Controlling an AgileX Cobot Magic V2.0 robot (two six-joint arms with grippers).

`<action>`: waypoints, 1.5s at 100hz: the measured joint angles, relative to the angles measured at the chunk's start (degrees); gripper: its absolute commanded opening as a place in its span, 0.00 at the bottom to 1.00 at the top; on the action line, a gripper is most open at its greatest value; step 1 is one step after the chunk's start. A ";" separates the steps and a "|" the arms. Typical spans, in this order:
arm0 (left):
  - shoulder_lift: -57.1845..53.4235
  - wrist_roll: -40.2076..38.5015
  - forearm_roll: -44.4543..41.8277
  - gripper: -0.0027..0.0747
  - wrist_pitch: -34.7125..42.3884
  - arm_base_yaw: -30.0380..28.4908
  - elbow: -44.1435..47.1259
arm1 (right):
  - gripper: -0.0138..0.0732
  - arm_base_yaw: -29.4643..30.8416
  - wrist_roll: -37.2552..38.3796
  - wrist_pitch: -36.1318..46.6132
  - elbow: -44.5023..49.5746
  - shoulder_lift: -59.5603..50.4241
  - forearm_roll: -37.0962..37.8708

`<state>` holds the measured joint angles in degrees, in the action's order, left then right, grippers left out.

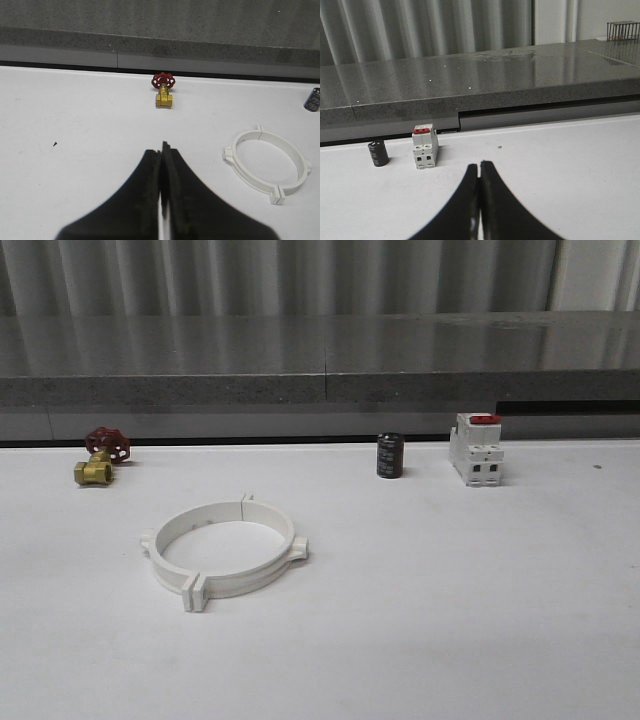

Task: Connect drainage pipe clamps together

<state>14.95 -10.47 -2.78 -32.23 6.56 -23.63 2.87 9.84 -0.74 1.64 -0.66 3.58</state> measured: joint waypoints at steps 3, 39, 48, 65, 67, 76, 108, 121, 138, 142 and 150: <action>0.00 0.00 0.00 0.01 0.00 0.00 0.00 | 0.08 0.00 0.00 0.00 0.00 0.00 0.00; -1.89 0.00 -0.12 0.01 10.74 0.00 3.22 | 0.08 0.00 0.11 0.00 0.00 0.00 0.00; -4.30 0.00 -0.33 0.01 18.28 0.00 6.95 | 0.08 0.00 0.11 0.00 0.00 0.00 0.00; -10.32 0.00 -0.48 0.01 21.58 0.00 15.89 | 0.08 0.00 0.11 0.00 0.00 0.00 0.00; -11.12 0.00 -0.48 0.01 21.67 0.00 16.92 | 0.08 0.00 0.11 0.00 0.00 0.00 0.00; -14.28 0.00 -0.63 0.01 21.78 0.00 20.68 | 0.08 0.00 0.11 0.00 0.00 0.00 0.00; -15.15 0.00 -1.25 0.01 26.32 -4.04 23.42 | 0.08 0.03 0.11 -0.12 0.00 0.00 0.00; -15.15 0.00 -1.25 0.01 27.33 -6.44 23.42 | 0.08 0.03 0.11 -0.12 0.00 0.00 0.00; -15.15 0.00 -1.34 0.01 27.39 -7.06 23.42 | 0.08 0.03 0.11 -0.12 0.00 0.00 0.00; -15.15 0.00 -1.34 0.01 27.48 -7.06 23.42 | 0.08 0.03 0.11 -0.12 0.00 0.00 0.00; -15.15 0.00 -1.34 0.01 27.48 -7.06 23.42 | 0.08 0.03 0.11 -0.12 0.00 0.00 0.00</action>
<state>-0.20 -10.47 -4.12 -4.76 -0.50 -0.21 2.90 9.95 -0.86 1.64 -0.66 3.58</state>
